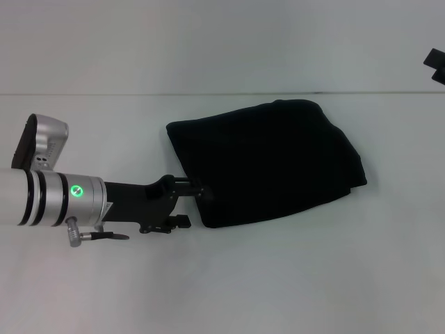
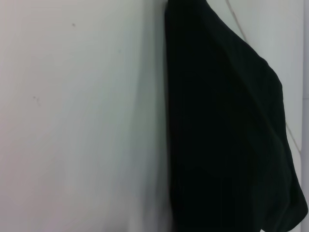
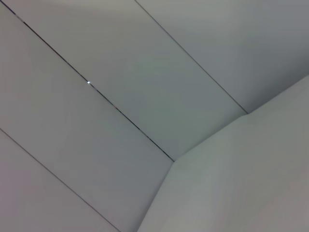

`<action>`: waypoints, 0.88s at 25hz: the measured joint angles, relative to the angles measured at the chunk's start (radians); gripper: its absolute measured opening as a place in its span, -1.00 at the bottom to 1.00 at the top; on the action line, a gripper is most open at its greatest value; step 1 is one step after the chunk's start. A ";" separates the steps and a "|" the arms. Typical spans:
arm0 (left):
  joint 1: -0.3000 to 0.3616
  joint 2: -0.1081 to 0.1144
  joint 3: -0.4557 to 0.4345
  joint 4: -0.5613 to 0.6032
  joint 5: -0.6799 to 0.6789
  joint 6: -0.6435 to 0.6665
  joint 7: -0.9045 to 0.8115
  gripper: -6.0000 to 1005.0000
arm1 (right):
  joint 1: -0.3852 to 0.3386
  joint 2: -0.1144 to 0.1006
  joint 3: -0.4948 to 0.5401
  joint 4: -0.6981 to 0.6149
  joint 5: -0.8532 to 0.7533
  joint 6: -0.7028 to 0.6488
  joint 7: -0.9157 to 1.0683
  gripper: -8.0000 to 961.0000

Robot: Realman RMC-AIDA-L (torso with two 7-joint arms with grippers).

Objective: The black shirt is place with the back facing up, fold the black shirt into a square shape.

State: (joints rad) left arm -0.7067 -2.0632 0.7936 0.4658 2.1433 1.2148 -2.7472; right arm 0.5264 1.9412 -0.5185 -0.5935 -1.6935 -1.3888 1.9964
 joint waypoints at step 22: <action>-0.003 -0.021 -0.003 -0.062 -0.015 -0.074 -0.024 0.57 | -0.011 0.002 0.000 0.014 0.001 -0.027 -0.001 0.53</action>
State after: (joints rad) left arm -0.7095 -2.0840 0.7907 0.4036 2.1286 1.1407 -2.7712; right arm 0.5154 1.9431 -0.5185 -0.5798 -1.6920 -1.4161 1.9956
